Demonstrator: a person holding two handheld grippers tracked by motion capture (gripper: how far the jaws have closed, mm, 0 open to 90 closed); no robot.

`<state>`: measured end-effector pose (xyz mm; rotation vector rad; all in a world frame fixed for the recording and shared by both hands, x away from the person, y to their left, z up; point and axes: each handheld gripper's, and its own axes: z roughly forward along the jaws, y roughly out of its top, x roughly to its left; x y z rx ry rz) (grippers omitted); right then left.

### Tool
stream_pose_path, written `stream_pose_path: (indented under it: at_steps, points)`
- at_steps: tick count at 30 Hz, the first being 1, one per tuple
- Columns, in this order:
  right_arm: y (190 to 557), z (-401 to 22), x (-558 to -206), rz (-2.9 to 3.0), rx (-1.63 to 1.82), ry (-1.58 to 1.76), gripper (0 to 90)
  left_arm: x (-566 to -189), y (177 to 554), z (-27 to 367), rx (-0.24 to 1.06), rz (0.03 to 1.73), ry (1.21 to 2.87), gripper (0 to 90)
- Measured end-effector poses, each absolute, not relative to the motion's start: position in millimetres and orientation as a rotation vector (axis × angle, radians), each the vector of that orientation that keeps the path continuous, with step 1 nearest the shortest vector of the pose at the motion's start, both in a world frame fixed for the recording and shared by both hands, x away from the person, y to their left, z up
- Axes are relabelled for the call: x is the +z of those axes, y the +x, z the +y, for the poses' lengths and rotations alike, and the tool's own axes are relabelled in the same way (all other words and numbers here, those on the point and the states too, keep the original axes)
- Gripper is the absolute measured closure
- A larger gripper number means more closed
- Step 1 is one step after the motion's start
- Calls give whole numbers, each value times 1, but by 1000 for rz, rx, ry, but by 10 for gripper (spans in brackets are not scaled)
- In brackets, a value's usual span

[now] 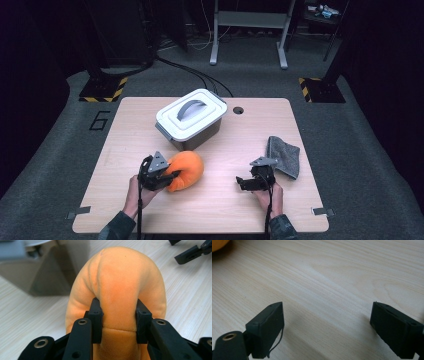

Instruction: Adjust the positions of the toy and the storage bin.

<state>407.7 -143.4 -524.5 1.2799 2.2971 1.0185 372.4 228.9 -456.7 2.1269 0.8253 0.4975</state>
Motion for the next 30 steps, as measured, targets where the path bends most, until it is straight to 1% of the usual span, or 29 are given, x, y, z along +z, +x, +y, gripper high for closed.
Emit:
stream_pose_path:
  at_steps: [7, 17, 23, 30]
  points:
    - [407, -141, -525, 2288, 1009, 1267, 110, -457, 367, 253, 536, 875, 2122, 664]
    - [407, -140, -526, 2285, 993, 1261, 110, -459, 356, 277, 579, 945, 2105, 659]
    - [407, -140, -526, 2284, 992, 1261, 111, -458, 352, 293, 632, 993, 2084, 654]
    - [407, -140, -526, 2282, 985, 1264, 111, -460, 354, 317, 711, 1098, 2040, 648]
